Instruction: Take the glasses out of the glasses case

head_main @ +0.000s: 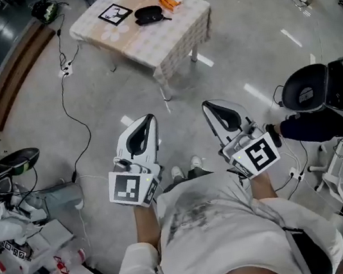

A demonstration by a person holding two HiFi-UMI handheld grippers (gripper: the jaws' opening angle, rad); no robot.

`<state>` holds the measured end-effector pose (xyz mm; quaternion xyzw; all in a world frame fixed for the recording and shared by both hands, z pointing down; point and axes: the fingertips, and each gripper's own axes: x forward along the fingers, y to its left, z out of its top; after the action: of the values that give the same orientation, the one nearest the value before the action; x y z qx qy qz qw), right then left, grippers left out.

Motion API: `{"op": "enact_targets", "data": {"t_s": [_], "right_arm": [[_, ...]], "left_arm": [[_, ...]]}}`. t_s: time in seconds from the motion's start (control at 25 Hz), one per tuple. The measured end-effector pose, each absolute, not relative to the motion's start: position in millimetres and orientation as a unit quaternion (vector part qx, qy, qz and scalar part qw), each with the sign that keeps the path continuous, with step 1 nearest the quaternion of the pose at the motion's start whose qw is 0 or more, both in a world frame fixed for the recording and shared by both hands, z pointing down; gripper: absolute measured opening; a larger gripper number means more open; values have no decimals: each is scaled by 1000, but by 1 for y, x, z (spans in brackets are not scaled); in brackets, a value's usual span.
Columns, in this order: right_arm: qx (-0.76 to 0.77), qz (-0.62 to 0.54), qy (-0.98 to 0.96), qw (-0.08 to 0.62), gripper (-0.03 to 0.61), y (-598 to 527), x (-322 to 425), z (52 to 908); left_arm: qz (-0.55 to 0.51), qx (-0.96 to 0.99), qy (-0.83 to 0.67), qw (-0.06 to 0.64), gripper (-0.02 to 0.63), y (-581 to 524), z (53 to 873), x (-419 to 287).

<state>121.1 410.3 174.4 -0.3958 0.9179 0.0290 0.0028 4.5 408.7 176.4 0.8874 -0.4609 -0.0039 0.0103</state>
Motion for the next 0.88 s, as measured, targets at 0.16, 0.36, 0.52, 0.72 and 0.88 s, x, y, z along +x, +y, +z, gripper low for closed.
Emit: {"op": "enact_targets", "data": {"t_s": [0.16,0.36,0.52,0.72,0.88], "right_arm": [[-396,40,917,3,17,401,135,172],[-397,49,917,-5,17,389,143,172],[-394,44,918,-10,17,376,141,178],[-395,37,918,-18,17,352,134,186],[-397,37,917,-25,17,329,125,187]], "left_arm": [[-3,884,-468,10,8,403,172,17],[7,881,-474,2,8,391,171,28],[19,875,-483,-5,8,376,176,27],[22,879,-476,-7,8,354,182,26],[23,882,-471,-8,8,330,184,21]]}}
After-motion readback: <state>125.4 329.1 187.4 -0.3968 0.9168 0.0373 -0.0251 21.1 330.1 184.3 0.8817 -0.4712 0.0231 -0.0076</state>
